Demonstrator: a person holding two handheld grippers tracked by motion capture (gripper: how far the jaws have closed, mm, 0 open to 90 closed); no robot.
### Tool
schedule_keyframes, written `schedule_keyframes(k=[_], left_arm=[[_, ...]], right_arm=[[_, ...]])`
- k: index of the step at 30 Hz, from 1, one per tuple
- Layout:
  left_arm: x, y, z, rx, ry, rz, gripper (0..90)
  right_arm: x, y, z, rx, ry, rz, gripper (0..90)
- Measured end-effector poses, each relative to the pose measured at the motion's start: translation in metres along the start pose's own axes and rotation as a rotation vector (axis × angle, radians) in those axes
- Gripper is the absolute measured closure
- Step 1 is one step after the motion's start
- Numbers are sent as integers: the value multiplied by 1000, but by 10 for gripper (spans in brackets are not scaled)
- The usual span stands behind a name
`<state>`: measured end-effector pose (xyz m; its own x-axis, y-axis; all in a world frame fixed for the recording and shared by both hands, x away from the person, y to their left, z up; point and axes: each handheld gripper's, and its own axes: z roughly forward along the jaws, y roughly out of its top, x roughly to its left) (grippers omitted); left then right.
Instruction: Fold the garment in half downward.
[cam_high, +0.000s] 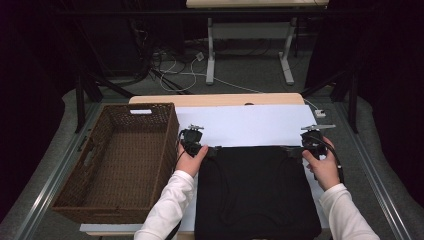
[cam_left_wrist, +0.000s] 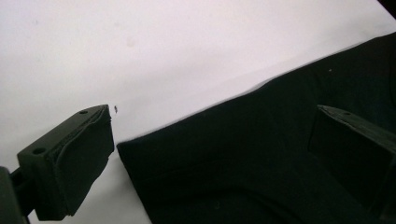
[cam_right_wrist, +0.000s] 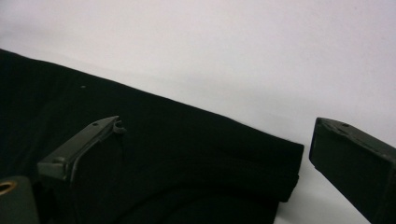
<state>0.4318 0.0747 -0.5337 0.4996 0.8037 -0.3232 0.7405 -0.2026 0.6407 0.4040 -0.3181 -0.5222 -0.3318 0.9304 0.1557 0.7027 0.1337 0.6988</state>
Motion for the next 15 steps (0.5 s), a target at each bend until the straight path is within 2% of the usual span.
schedule_keyframes(k=[3,5,9,11,15], left_arm=[[3,0,3,7,11,-5,3],[4,1,5,-8,22,-4,3],[7,2,8,-14,22,-26,3],[10,2,11,-1,38,-41,4],[16,0,13,20,66,-60,81]], right_arm=[[-2,-1,4,5,1,27,23],[-2,-1,6,3,-4,37,24],[-3,-2,10,2,-21,31,28],[-3,-3,12,0,-33,27,42],[-5,-5,14,1,-48,24,79]])
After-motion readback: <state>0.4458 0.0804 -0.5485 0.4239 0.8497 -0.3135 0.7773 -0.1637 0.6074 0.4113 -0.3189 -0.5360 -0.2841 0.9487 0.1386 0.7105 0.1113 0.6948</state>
